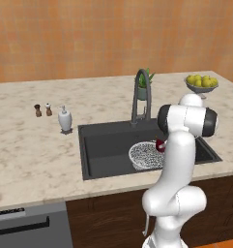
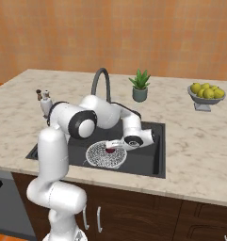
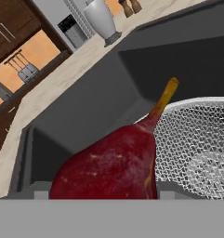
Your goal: Put the colander in the sink, put the pear in the colander, and turn on the sink faucet and pour water over the colander.
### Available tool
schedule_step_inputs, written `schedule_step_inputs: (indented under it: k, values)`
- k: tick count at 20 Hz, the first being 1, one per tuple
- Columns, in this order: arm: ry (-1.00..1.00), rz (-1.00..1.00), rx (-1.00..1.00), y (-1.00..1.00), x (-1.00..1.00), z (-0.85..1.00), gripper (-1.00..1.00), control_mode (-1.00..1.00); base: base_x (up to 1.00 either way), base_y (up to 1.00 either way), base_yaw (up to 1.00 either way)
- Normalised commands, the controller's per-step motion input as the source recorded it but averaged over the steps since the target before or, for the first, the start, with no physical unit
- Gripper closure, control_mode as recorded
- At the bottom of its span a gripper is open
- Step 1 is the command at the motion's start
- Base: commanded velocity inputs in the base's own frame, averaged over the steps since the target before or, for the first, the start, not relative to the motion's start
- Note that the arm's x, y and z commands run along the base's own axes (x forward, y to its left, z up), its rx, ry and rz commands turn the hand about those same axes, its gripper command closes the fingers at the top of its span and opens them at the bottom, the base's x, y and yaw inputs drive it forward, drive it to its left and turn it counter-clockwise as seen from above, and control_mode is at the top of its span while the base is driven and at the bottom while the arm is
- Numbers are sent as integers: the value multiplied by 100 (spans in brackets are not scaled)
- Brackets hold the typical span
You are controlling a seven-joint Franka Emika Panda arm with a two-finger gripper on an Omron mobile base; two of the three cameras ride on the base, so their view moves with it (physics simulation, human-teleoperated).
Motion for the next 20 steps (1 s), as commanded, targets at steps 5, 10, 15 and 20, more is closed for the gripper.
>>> schedule_step_inputs:
  k: [5,10,15,20]
  values:
    - [0,0,-2,20,19,-47,100,-100,0,0,0]
    - [0,0,-1,10,11,-44,100,-100,0,0,0]
    - [-1,0,0,6,1,-40,100,-100,0,0,0]
    - [-1,0,-1,17,-2,-6,-100,-100,0,0,0]
